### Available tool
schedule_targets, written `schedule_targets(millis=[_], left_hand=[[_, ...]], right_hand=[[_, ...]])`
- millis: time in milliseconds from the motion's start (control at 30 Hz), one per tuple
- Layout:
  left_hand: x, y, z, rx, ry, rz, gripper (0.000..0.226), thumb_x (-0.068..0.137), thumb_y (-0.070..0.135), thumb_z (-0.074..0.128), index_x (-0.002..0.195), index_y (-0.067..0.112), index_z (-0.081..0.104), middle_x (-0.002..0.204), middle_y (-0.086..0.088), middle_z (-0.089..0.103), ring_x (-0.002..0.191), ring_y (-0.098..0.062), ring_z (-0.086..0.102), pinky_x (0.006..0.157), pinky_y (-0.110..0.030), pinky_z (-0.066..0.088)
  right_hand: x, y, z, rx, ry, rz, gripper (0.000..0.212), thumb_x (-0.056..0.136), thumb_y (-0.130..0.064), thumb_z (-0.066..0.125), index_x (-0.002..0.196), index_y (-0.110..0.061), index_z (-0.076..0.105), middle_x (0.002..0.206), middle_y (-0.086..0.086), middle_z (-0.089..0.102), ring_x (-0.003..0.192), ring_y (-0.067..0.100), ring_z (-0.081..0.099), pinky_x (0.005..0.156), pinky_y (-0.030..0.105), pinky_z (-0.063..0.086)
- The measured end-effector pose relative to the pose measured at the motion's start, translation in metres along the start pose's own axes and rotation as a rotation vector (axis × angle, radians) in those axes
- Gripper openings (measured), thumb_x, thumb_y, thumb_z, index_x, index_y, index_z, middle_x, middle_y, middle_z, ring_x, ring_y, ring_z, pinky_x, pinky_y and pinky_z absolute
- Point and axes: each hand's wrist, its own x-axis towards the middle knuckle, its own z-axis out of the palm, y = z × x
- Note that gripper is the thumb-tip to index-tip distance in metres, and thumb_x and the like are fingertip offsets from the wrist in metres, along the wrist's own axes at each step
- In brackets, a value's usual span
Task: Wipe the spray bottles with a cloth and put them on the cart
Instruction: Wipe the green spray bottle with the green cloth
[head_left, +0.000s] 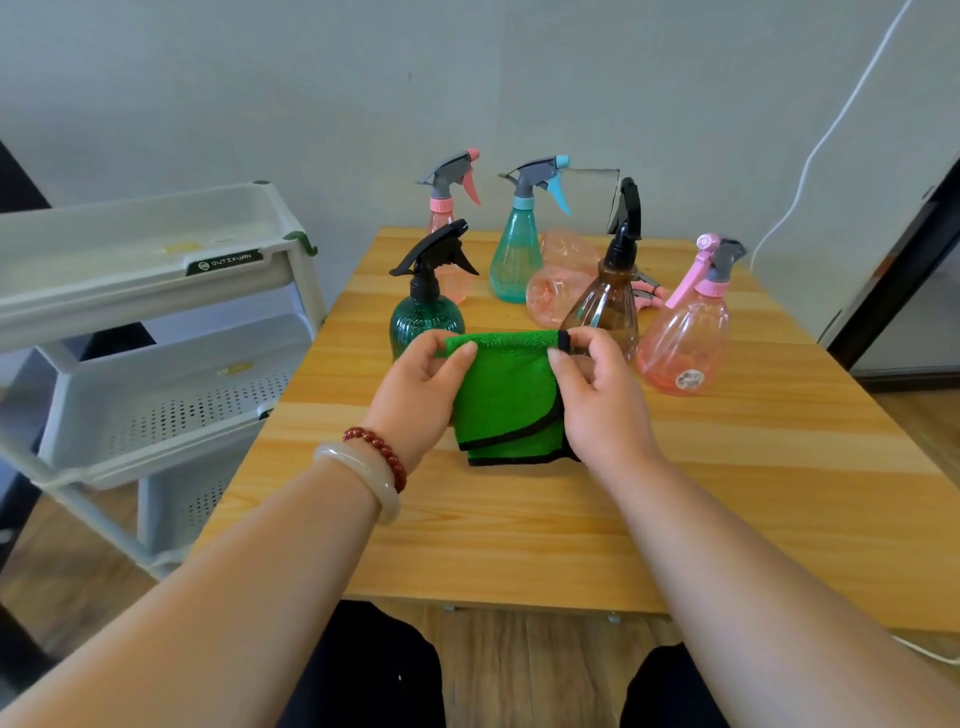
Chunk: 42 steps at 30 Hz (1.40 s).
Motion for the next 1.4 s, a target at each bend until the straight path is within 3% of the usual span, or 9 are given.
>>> schedule_targets(millis=[167, 300, 500, 600, 800, 900, 1067, 1267, 1400], left_hand=[[-0.001, -0.003, 0.001, -0.284, -0.169, -0.258, 0.022, 0.095, 0.003, 0.059, 0.116, 0.001, 0.063, 0.112, -0.015, 0.073, 0.097, -0.022, 0.073, 0.082, -0.033, 0.061], [0.002, -0.005, -0.007, -0.284, -0.081, -0.261, 0.012, 0.098, 0.007, 0.056, 0.105, 0.006, 0.065, 0.103, -0.013, 0.074, 0.086, -0.02, 0.074, 0.069, -0.033, 0.062], [0.0, -0.002, -0.009, -0.323, -0.141, -0.209, 0.018, 0.102, 0.004, 0.048, 0.108, 0.012, 0.063, 0.092, -0.006, 0.075, 0.072, -0.015, 0.073, 0.056, -0.025, 0.058], [-0.003, 0.0, -0.011, -0.447, -0.21, -0.223, 0.029, 0.102, -0.004, 0.04, 0.104, 0.013, 0.063, 0.085, -0.003, 0.076, 0.065, -0.012, 0.072, 0.051, -0.02, 0.055], [-0.004, 0.0, -0.018, -0.426, -0.209, -0.221, 0.057, 0.101, -0.005, 0.037, 0.061, 0.015, 0.073, 0.075, -0.007, 0.069, 0.063, -0.015, 0.069, 0.053, -0.02, 0.056], [-0.005, 0.004, -0.02, -0.411, -0.171, -0.233, 0.045, 0.101, 0.0, 0.034, 0.07, 0.006, 0.067, 0.07, -0.005, 0.059, 0.055, -0.013, 0.063, 0.051, -0.021, 0.054], [-0.004, 0.001, -0.01, -0.156, -0.137, -0.174, 0.011, 0.09, 0.011, 0.067, 0.083, 0.012, 0.058, 0.09, -0.007, 0.07, 0.088, -0.021, 0.071, 0.079, -0.04, 0.061], [-0.006, -0.006, -0.004, -0.027, -0.074, -0.081, 0.028, 0.088, -0.008, 0.065, 0.095, 0.019, 0.059, 0.112, -0.007, 0.064, 0.096, -0.022, 0.068, 0.076, -0.03, 0.062], [-0.006, -0.007, -0.005, 0.043, -0.105, -0.053, 0.04, 0.089, -0.003, 0.066, 0.106, 0.033, 0.061, 0.122, -0.004, 0.061, 0.1, -0.019, 0.07, 0.082, -0.028, 0.06]], right_hand=[[0.002, 0.004, 0.002, 0.337, -0.002, 0.298, 0.012, 0.098, -0.028, 0.059, 0.11, -0.025, 0.059, 0.1, 0.002, 0.073, 0.093, 0.027, 0.071, 0.083, 0.056, 0.057], [0.004, 0.003, -0.007, 0.436, -0.213, 0.377, 0.032, 0.09, -0.001, 0.065, 0.118, -0.015, 0.059, 0.098, 0.004, 0.076, 0.091, 0.023, 0.074, 0.078, 0.045, 0.061], [0.005, 0.005, -0.009, 0.359, -0.139, 0.276, 0.027, 0.093, 0.0, 0.061, 0.109, -0.022, 0.062, 0.088, -0.003, 0.076, 0.081, 0.015, 0.074, 0.062, 0.03, 0.058], [0.006, 0.005, -0.012, 0.363, -0.155, 0.225, 0.029, 0.095, 0.002, 0.057, 0.111, -0.022, 0.061, 0.093, 0.0, 0.074, 0.085, 0.017, 0.073, 0.069, 0.035, 0.059], [0.004, 0.0, -0.014, 0.583, -0.229, 0.353, 0.04, 0.092, 0.017, 0.035, 0.073, -0.009, 0.06, 0.091, 0.003, 0.075, 0.077, 0.016, 0.071, 0.06, 0.029, 0.058], [0.004, 0.002, -0.016, 0.624, -0.201, 0.377, 0.035, 0.089, 0.01, 0.033, 0.068, -0.004, 0.056, 0.092, 0.007, 0.073, 0.077, 0.022, 0.07, 0.061, 0.033, 0.059], [0.003, 0.005, -0.004, 0.246, -0.165, 0.24, 0.011, 0.08, -0.027, 0.077, 0.077, -0.033, 0.069, 0.11, 0.001, 0.066, 0.105, 0.034, 0.065, 0.09, 0.058, 0.054], [0.002, 0.009, -0.002, 0.11, -0.113, 0.167, 0.038, 0.088, -0.004, 0.068, 0.098, -0.04, 0.061, 0.112, -0.012, 0.06, 0.113, 0.019, 0.057, 0.089, 0.041, 0.05], [-0.001, 0.007, -0.007, -0.105, -0.109, 0.035, 0.023, 0.093, -0.011, 0.065, 0.096, -0.033, 0.062, 0.098, -0.019, 0.059, 0.079, 0.005, 0.055, 0.064, 0.008, 0.039]])
